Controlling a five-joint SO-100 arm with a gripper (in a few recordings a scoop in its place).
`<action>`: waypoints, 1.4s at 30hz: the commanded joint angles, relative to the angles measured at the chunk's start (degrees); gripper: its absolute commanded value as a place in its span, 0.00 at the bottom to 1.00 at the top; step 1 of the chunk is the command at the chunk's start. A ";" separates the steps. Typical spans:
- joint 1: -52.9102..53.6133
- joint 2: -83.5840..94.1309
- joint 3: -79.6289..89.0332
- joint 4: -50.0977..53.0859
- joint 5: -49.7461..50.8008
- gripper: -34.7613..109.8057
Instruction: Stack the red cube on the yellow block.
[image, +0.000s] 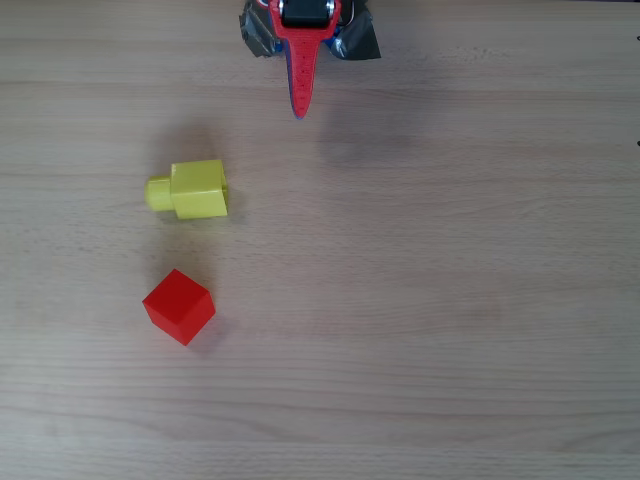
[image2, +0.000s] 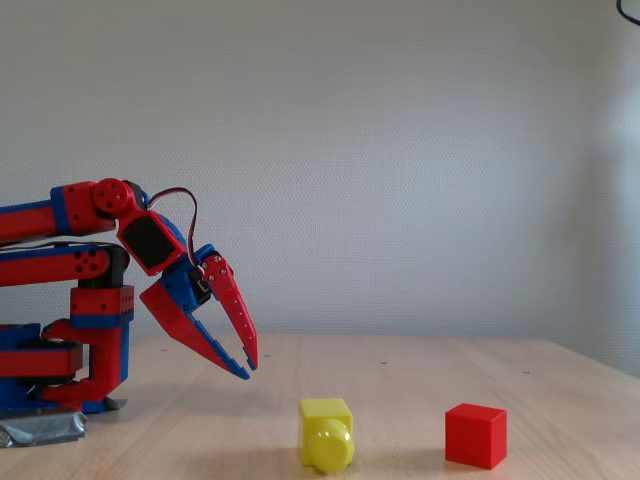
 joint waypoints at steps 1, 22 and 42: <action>-0.79 1.05 -1.67 0.70 -0.35 0.24; 0.88 -12.13 -18.54 -2.55 0.53 0.51; 7.73 -78.66 -58.27 -22.15 6.94 0.48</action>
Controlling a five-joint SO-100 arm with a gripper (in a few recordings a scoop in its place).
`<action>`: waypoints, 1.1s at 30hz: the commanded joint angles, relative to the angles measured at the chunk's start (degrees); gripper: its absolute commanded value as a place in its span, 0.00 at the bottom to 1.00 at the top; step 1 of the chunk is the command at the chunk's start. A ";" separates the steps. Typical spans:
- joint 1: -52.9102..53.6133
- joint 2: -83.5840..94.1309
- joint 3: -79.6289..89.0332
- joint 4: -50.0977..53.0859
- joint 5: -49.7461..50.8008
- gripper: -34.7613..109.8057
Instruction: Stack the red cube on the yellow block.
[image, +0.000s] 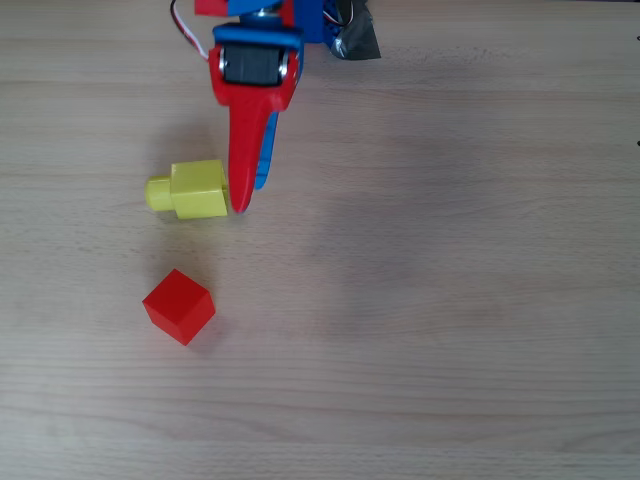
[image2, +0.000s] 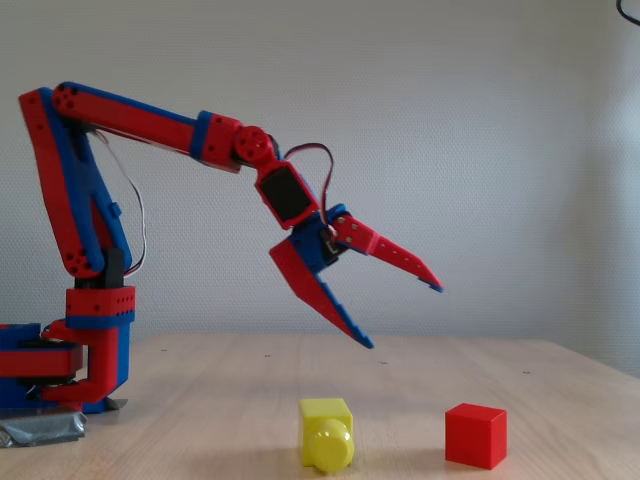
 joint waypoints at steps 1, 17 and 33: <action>0.88 -1.85 -8.61 0.26 0.97 0.48; 7.65 -32.26 -50.45 16.70 3.69 0.47; 8.96 -38.67 -50.71 16.26 4.22 0.46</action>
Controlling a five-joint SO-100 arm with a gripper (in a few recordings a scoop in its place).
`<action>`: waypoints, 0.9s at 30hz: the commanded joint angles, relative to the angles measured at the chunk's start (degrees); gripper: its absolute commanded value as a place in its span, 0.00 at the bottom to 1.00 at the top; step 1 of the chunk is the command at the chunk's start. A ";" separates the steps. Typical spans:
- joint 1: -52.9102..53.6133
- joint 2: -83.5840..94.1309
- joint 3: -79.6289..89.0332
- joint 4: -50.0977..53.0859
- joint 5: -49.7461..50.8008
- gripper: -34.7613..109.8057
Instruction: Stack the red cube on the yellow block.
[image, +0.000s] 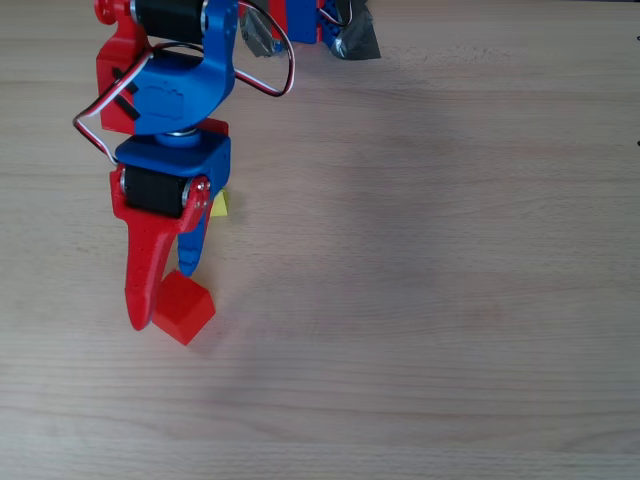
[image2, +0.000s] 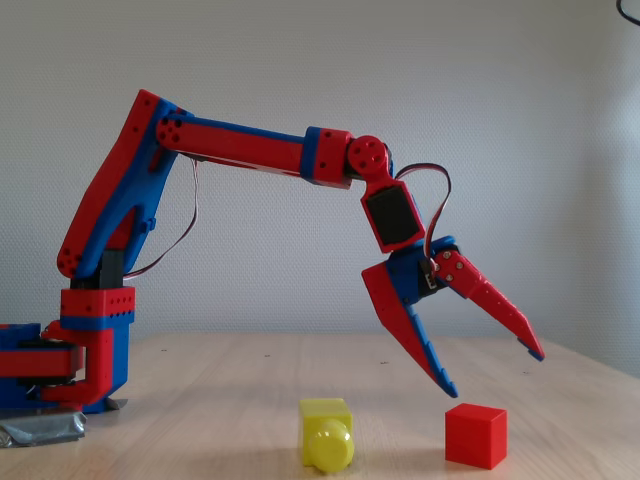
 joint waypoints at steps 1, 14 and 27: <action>1.58 2.11 -3.43 0.70 0.62 0.47; 2.37 0.18 -4.75 2.37 0.26 0.47; 1.85 -1.32 -1.41 -0.18 0.44 0.47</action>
